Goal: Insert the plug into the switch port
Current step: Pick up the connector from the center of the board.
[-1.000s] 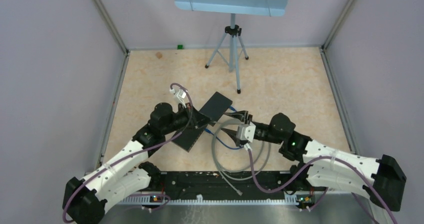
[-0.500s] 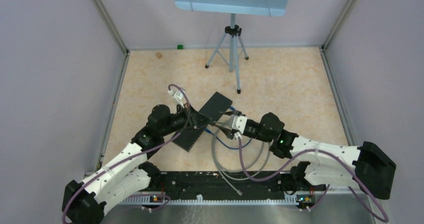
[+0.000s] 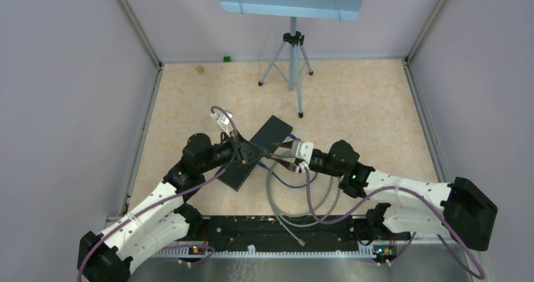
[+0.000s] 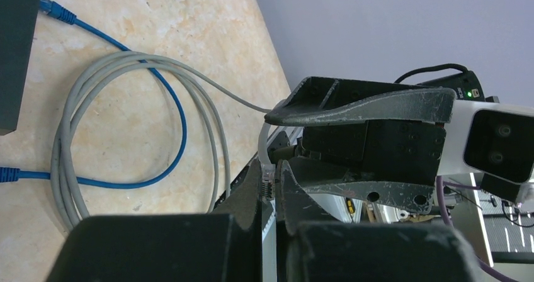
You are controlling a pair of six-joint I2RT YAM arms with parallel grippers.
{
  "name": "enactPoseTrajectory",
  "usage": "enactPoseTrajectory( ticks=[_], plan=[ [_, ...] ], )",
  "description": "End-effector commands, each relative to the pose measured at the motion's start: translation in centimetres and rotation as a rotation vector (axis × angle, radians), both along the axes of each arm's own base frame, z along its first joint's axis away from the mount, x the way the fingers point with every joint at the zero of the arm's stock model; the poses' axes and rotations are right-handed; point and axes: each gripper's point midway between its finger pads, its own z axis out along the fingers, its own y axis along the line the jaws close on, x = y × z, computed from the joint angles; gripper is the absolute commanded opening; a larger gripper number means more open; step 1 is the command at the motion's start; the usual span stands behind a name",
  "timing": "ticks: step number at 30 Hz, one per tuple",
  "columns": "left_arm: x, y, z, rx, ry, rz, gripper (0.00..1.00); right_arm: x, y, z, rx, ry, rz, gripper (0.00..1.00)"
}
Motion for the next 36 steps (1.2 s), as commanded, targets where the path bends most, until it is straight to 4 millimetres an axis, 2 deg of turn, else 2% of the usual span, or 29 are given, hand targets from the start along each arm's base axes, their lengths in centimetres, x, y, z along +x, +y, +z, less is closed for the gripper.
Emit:
enactPoseTrajectory(
  ticks=[1,9,30,36],
  plan=[
    [-0.2,-0.3,2.3,-0.055,-0.062,-0.024,0.0,-0.2,0.2,1.3,0.054,-0.005,0.034,0.41],
    [-0.3,-0.2,3.3,-0.069,-0.094,-0.025,0.0,-0.2,0.1,0.8,0.046,0.004,0.05,0.37],
    [-0.6,-0.5,3.5,-0.075,-0.101,-0.054,0.0,-0.1,-0.2,0.2,0.038,0.02,0.065,0.24],
    [-0.6,-0.5,3.4,-0.076,-0.096,-0.057,0.0,-0.2,-0.1,0.2,0.036,0.023,0.079,0.13]
  ],
)
